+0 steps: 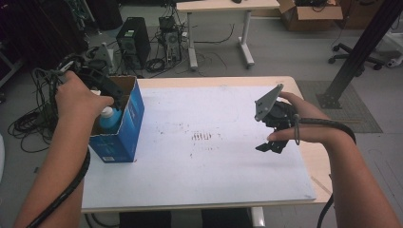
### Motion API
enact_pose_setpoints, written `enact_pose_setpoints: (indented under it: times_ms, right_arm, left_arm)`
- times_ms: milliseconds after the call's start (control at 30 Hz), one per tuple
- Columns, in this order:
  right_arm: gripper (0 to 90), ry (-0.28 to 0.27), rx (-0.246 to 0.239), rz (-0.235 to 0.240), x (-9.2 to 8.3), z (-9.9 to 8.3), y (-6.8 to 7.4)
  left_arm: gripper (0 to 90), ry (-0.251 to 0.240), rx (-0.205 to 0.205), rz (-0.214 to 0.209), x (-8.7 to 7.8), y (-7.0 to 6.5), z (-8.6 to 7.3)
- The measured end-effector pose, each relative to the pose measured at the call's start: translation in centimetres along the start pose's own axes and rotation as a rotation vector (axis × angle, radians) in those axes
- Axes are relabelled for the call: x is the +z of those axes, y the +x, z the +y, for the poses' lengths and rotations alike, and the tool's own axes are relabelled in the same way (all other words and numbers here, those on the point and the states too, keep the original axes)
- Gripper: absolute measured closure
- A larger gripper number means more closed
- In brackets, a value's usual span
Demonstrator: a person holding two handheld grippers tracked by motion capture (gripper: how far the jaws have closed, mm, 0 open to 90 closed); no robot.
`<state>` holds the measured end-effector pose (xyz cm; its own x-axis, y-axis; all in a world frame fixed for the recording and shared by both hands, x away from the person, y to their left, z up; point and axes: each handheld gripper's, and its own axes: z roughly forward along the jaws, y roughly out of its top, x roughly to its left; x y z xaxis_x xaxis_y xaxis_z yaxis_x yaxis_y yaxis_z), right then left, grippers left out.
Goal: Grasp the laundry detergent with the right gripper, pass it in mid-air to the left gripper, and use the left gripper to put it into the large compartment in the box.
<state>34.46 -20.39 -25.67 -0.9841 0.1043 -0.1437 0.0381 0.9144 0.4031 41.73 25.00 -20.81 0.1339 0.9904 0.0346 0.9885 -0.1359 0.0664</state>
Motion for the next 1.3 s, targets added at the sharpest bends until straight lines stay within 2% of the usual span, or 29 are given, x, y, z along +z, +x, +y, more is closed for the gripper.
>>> enact_pose_setpoints:
  times_ms: [100,233,500,533,600,667,700,800,900,1000,1067,1133,1167,1200,1233,1267,1300]
  right_arm:
    - [3.1,-0.003,-0.002,-0.001,-0.1,-0.1,0.0]
    - [3.1,-0.006,-0.001,-0.002,-0.2,-0.1,0.1]
    - [3.1,-0.003,0.000,-0.003,-0.3,-0.1,0.2]
    - [3.1,-0.004,-0.002,-0.003,-0.3,-0.1,0.2]
    - [3.1,0.000,-0.002,-0.005,-0.4,-0.1,0.1]
    - [3.1,0.001,0.000,-0.005,-0.5,-0.1,0.1]
    - [3.1,0.001,0.000,-0.005,-0.5,-0.1,0.1]
    - [3.1,0.010,-0.001,0.000,-0.7,0.0,-0.1]
    - [3.1,0.017,0.003,-0.003,-0.9,0.1,-0.1]
    - [3.1,0.020,0.003,-0.005,-1.1,0.3,-0.2]
    - [3.1,0.025,0.002,-0.004,-1.1,0.4,-0.2]
    - [3.1,0.031,-0.001,-0.003,-1.1,0.5,-0.2]
    - [3.1,0.034,-0.003,-0.003,-1.2,0.5,-0.2]
    - [3.1,0.038,-0.003,-0.004,-1.2,0.5,-0.3]
    - [3.1,0.044,-0.001,-0.003,-1.2,0.5,-0.3]
    - [3.1,0.049,-0.001,-0.002,-1.2,0.5,-0.3]
    - [3.1,0.052,-0.002,-0.001,-1.2,0.4,-0.4]
  left_arm:
    - [8.6,0.002,0.028,0.002,-0.3,-0.5,-0.1]
    - [0.8,0.002,0.097,0.010,-0.7,-1.7,-0.2]
    - [0.2,-0.012,0.238,0.005,-1.6,-4.5,-0.4]
    - [0.2,-0.013,0.275,0.000,-1.8,-5.0,-0.4]
    - [0.2,-0.012,0.319,-0.014,-2.0,-5.9,-0.4]
    - [0.2,-0.009,0.365,-0.010,-2.2,-7.0,-0.4]
    - [0.2,-0.009,0.365,-0.010,-2.2,-7.0,-0.4]
    - [0.2,-0.019,0.455,0.000,-2.5,-8.7,-0.4]
    - [0.2,-0.033,0.537,-0.020,-2.7,-10.0,-0.5]
    - [0.2,-0.066,0.633,-0.016,-3.0,-11.2,-0.6]
    - [0.2,-0.052,0.697,-0.025,-2.9,-12.1,-0.6]
    - [0.2,-0.051,0.783,-0.018,-2.9,-13.0,-0.9]
    - [0.2,-0.046,0.818,-0.031,-2.8,-13.4,-1.0]
    - [0.2,-0.033,0.842,-0.042,-2.7,-13.7,-1.1]
    - [0.2,-0.031,0.882,-0.032,-2.5,-14.1,-1.2]
    - [0.2,-0.029,0.905,-0.036,-2.4,-14.4,-1.3]
    - [0.2,-0.018,0.933,-0.053,-2.2,-14.8,-1.4]
